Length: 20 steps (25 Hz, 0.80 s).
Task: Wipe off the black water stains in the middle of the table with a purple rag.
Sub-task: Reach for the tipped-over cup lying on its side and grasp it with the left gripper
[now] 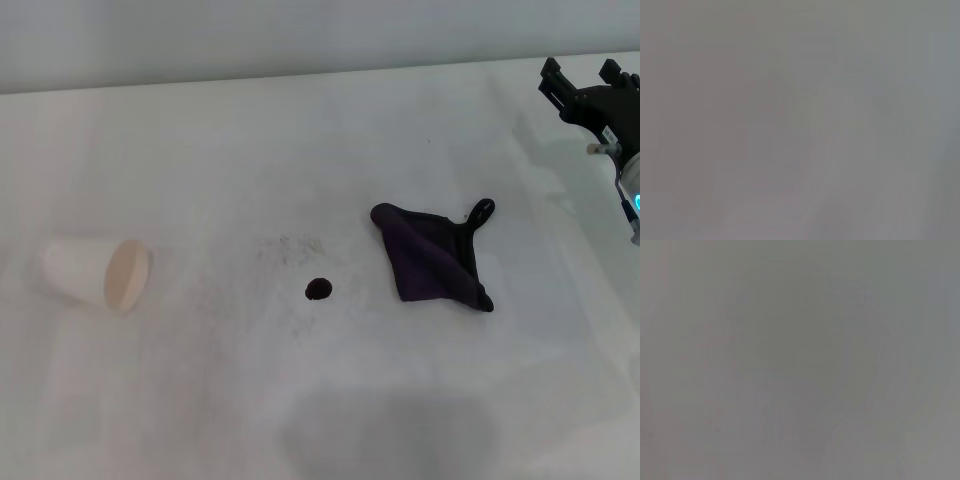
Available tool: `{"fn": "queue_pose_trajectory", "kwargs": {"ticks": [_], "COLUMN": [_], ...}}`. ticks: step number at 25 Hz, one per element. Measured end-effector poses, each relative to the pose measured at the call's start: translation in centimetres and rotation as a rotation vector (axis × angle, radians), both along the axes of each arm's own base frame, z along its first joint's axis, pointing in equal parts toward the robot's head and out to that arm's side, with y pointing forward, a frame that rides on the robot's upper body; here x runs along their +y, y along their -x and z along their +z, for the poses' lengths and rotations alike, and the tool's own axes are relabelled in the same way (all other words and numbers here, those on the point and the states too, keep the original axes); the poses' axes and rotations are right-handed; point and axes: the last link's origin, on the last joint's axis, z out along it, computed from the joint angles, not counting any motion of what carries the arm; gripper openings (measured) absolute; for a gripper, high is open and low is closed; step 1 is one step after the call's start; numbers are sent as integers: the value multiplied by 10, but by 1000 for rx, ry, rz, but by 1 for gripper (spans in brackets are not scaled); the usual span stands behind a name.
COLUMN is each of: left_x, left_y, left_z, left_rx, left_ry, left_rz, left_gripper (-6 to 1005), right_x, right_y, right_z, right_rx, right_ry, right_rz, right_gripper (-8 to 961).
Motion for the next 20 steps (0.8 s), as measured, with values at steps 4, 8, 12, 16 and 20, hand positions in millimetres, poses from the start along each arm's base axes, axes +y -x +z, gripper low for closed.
{"fn": "queue_pose_trajectory", "kwargs": {"ticks": [4,8,12,16,20], "left_x": [0,-1,-2,9,25], "left_y": [0,0,1,-6,-14], "left_z": [-1,-2,-2,-2,6], "left_rx": [-2,-8,-13,-41,-146], "left_ry": [3,1,-7,-11,18], "left_rz": [-1,7,16,-12,-77], "left_gripper": [876,876,876,876,876], "right_x": [0,-1,-1,-1,0], "right_y": [-1,-2,-5,-5,-5], "right_z": [0,0,0,0,1], "right_rx": [1,2,2,0,-2], "right_ry": [0,3,6,6,3], "right_rz": [-4,-15,-27,-29,-28], "right_gripper": [870,871,871,871,871]}}
